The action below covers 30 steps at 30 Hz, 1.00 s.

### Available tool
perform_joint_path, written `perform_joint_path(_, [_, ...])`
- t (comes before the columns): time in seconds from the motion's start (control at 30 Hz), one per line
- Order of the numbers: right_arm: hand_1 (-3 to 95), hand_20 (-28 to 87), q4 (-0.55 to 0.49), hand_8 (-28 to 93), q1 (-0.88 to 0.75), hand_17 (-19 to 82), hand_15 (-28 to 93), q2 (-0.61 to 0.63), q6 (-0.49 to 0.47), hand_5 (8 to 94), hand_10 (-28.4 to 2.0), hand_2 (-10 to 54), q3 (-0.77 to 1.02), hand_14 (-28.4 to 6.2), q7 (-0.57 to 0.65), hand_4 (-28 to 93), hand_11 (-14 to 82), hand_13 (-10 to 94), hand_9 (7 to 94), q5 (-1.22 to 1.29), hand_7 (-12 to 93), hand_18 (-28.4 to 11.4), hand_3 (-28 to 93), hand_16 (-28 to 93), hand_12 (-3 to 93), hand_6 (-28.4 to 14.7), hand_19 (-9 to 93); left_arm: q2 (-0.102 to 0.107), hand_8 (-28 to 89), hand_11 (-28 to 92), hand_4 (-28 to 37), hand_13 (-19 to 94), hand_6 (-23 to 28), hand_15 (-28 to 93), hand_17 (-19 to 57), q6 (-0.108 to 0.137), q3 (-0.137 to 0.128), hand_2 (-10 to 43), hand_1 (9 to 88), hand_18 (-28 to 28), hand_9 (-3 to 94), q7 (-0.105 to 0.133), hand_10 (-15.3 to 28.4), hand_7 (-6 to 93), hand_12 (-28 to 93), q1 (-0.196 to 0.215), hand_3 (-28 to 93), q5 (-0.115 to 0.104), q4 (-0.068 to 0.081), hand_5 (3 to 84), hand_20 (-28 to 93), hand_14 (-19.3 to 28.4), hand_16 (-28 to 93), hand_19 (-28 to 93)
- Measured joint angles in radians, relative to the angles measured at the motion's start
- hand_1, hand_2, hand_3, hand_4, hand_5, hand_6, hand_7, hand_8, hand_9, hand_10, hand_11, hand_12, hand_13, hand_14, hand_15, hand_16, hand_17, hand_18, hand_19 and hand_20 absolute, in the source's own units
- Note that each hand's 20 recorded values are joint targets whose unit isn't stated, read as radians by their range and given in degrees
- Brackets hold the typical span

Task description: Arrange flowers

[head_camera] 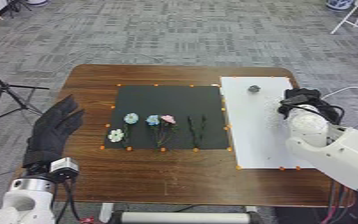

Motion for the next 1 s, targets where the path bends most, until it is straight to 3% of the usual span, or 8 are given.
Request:
perform_joint_path(0.13, [49.3, 52, 0.044, 2, 0.010, 37, 71, 0.008, 0.252, 72.6, -5.9, -9.5, -0.085, -6.2, -0.051, -24, 22.2, 72, 85.0, -0.104, 44, -20.1, 83, 33, 49.1, 1.5, 92, 0.001, -7, 20, -25.3, 21, 3.1, 27, -9.5, 0.000, 0.002, -1.1, 24.6, 19.9, 24.8, 0.001, 11.9, 15.7, 20, -0.002, 67, 0.000, 0.000, 32.4, 13, 14.3, 6, 38])
perform_joint_path(0.23, [48.4, 52, 0.022, 2, -0.007, 38, 71, 0.025, 0.357, 73.9, -5.9, -9.5, -0.083, -6.0, -0.121, -22, 22.1, 74, 86.3, -0.140, 44, -20.1, 83, 32, 49.5, 1.8, 93, 0.002, -7, 20, -25.3, 21, 3.2, 27, -9.5, 0.000, 0.001, -1.1, 24.6, 19.9, 24.8, 0.001, 11.9, 15.8, 20, -0.002, 68, 0.000, -0.002, 32.5, 13, 14.3, 6, 38])
perform_joint_path(0.5, [48.1, 54, -0.111, 3, -0.047, 39, 73, 0.005, 0.417, 74.3, -5.8, -9.5, -0.007, -6.1, -0.211, -20, 22.7, 74, 86.6, -0.091, 44, -20.3, 83, 32, 50.5, 1.6, 93, 0.003, -7, 20, -25.2, 21, 3.2, 27, -9.5, 0.000, 0.009, -1.1, 24.6, 19.9, 24.9, 0.003, 11.9, 15.9, 20, -0.015, 68, 0.001, -0.004, 32.5, 13, 14.2, 6, 38])
perform_joint_path(1.0, [47.8, 55, -0.115, 2, 0.124, 38, 74, -0.248, 0.434, 73.7, -5.9, -9.5, -0.227, -6.1, -0.257, -20, 22.5, 72, 86.2, -0.098, 45, -19.6, 83, 32, 50.6, 1.7, 93, 0.001, -7, 20, -25.4, 21, 3.2, 27, -9.5, -0.002, 0.036, -1.0, 24.6, 19.9, 24.9, 0.000, 11.8, 15.8, 20, -0.044, 68, 0.005, -0.002, 32.5, 13, 14.3, 6, 38])
